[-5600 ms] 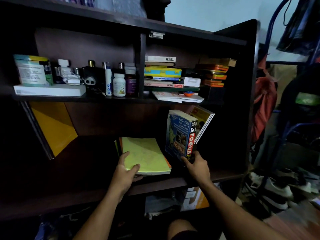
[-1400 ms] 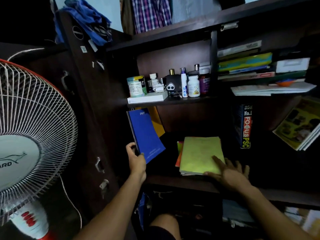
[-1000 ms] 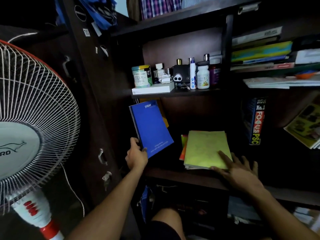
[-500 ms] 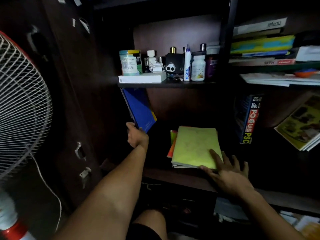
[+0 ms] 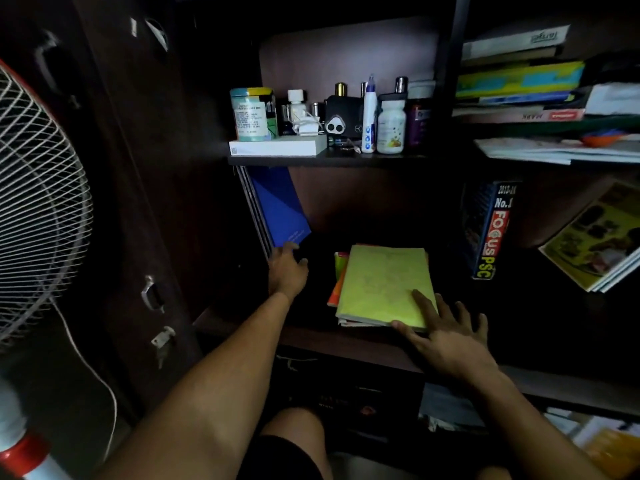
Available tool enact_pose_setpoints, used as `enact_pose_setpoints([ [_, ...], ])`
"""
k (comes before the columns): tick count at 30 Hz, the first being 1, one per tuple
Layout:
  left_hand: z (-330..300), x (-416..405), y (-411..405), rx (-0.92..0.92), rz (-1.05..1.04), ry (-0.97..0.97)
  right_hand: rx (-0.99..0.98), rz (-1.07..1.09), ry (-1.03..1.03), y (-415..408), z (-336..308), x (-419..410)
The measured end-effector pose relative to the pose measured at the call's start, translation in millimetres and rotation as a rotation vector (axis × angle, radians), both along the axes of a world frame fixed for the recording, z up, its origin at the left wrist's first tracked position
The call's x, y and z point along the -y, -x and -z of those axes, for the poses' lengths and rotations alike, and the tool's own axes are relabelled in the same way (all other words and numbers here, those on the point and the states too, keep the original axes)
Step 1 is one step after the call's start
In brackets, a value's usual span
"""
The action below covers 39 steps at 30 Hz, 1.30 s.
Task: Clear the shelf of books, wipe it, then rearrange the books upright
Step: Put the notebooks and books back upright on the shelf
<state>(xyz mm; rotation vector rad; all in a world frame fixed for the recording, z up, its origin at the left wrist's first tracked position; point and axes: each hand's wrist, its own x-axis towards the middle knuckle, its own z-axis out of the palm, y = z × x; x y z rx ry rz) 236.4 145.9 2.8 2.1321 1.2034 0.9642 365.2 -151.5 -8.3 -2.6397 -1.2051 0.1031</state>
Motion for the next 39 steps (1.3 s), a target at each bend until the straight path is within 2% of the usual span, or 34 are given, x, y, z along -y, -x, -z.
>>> enact_pose_setpoints([
  [3, 5.8, 22.4, -2.8, -0.311, 0.219, -0.136, 0.006, 0.004, -0.005, -0.2, -0.6, -0.8],
  [5, 6.5, 37.1, -0.4, -0.393, 0.325, -0.181, -0.001, 0.006, -0.019, 0.0, -1.0, -0.7],
  [12, 8.1, 49.8, 18.6, -0.088, 0.500, 0.079, -0.030, 0.017, -0.116, 1.6, -2.5, 3.8],
  [18, 5.6, 49.3, 27.5, 0.074, 0.676, 0.260, 0.000, 0.049, -0.243, -1.0, -2.1, 5.2],
  [23, 3.1, 51.7, 30.0, -0.038, 0.743, 0.227, -0.047, 0.077, -0.241, -4.9, -3.0, 5.4],
  [27, 7.7, 54.0, 21.2, -0.144, 0.522, -0.017, -0.068, 0.038, -0.237, -3.4, -5.4, 9.3],
  [30, 8.7, 53.9, 18.5, -0.193, 0.320, 0.005, -0.048, 0.017, -0.226, -4.1, -2.3, 8.9],
  [33, 7.6, 57.6, 18.5, -0.266, 0.373, -0.041, -0.032, -0.005, -0.250, -7.0, 0.0, 9.1],
  [35, 8.2, 58.1, 21.4, -0.229, 0.482, 0.000, -0.034, -0.019, -0.277, -10.0, 2.2, 9.6],
  [39, 6.5, 53.5, 31.7, 0.035, 0.661, 0.315, -0.024, -0.033, -0.305, -12.9, 5.2, 9.6],
])
